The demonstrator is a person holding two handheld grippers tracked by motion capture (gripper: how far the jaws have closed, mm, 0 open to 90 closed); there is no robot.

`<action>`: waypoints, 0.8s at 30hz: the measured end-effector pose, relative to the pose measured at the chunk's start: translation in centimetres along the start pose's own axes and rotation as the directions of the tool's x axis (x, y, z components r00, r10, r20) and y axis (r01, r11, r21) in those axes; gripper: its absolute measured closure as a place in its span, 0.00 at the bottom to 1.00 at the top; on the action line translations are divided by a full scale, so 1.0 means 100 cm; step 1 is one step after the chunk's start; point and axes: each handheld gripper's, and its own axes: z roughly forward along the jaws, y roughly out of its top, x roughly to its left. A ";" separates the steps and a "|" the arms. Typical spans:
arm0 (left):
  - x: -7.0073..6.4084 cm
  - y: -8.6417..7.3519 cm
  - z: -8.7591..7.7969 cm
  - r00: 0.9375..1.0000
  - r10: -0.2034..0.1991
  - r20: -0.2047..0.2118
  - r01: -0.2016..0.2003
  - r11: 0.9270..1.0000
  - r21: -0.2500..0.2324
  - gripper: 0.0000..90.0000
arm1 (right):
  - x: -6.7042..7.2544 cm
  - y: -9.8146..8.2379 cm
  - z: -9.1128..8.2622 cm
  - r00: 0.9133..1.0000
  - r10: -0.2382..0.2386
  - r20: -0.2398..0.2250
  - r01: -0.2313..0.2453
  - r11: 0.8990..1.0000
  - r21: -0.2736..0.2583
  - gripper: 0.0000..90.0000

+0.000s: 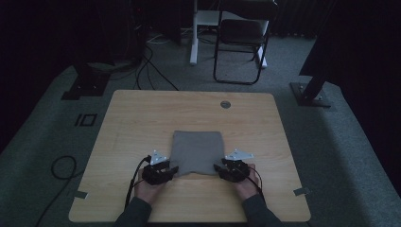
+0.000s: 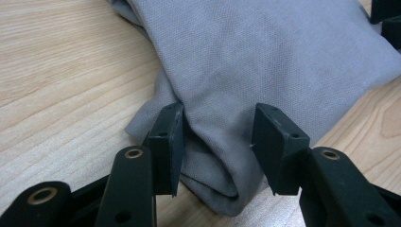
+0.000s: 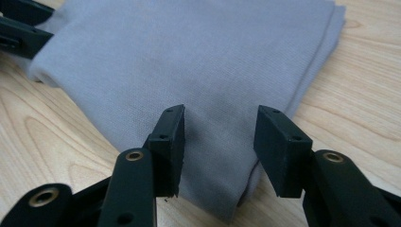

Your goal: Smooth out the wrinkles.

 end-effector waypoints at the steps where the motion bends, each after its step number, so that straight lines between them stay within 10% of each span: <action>1: 0.000 0.000 0.000 1.000 0.002 -0.006 -0.002 1.000 0.001 0.61 | 0.001 0.000 0.002 1.000 -0.006 0.002 0.006 1.000 0.008 0.61; 24: 0.012 0.024 0.026 0.995 0.018 -0.098 -0.018 1.000 -0.004 0.64 | -0.022 0.014 0.029 0.996 -0.028 0.088 0.029 1.000 -0.005 0.67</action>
